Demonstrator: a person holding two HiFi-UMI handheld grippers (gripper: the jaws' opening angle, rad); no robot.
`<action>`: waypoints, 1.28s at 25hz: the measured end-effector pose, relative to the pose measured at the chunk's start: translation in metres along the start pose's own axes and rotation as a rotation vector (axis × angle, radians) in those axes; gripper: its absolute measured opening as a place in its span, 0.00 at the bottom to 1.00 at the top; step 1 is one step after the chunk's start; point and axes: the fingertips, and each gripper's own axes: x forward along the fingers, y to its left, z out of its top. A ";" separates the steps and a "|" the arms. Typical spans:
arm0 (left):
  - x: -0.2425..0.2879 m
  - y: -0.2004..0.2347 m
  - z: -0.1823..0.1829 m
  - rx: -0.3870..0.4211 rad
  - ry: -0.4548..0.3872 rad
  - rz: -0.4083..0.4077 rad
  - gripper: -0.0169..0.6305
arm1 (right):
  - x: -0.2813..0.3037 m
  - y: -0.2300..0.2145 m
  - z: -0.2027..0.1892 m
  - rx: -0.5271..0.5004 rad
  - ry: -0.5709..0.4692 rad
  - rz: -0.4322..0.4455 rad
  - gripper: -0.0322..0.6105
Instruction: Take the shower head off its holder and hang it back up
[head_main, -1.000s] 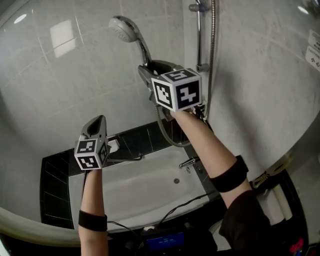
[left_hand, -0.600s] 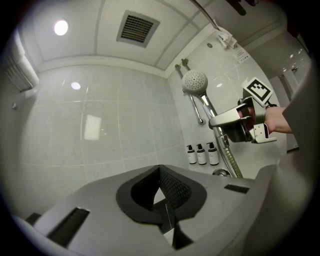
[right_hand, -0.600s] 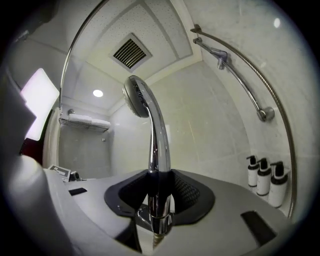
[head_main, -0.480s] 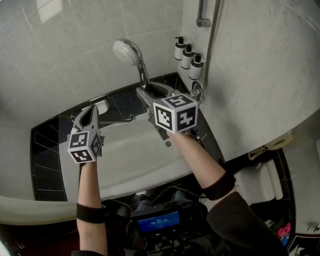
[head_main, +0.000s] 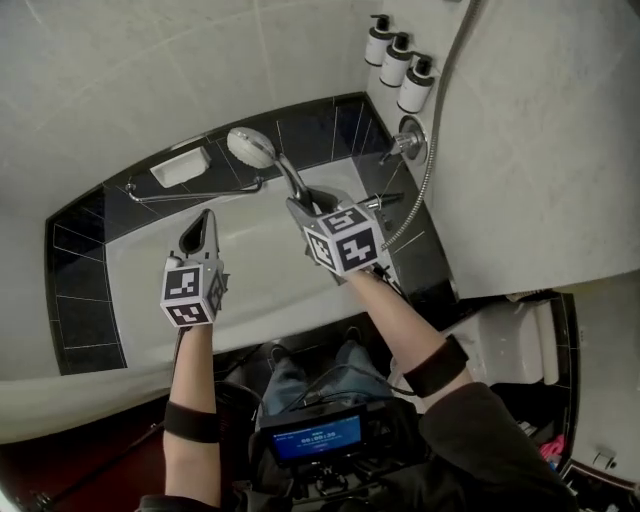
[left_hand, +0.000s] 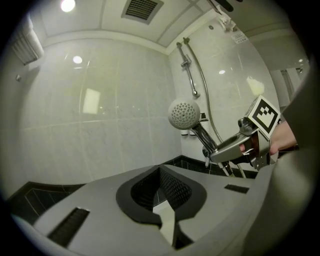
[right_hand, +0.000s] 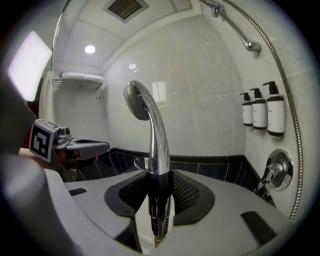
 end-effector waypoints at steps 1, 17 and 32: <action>0.004 -0.002 -0.014 -0.010 0.018 -0.003 0.03 | 0.010 -0.002 -0.017 -0.002 0.036 0.000 0.28; 0.091 -0.025 -0.284 -0.105 0.302 -0.036 0.03 | 0.165 -0.083 -0.341 -0.037 0.602 -0.010 0.28; 0.212 -0.130 -0.478 -0.159 0.402 -0.194 0.03 | 0.202 -0.244 -0.563 -0.712 1.049 -0.014 0.28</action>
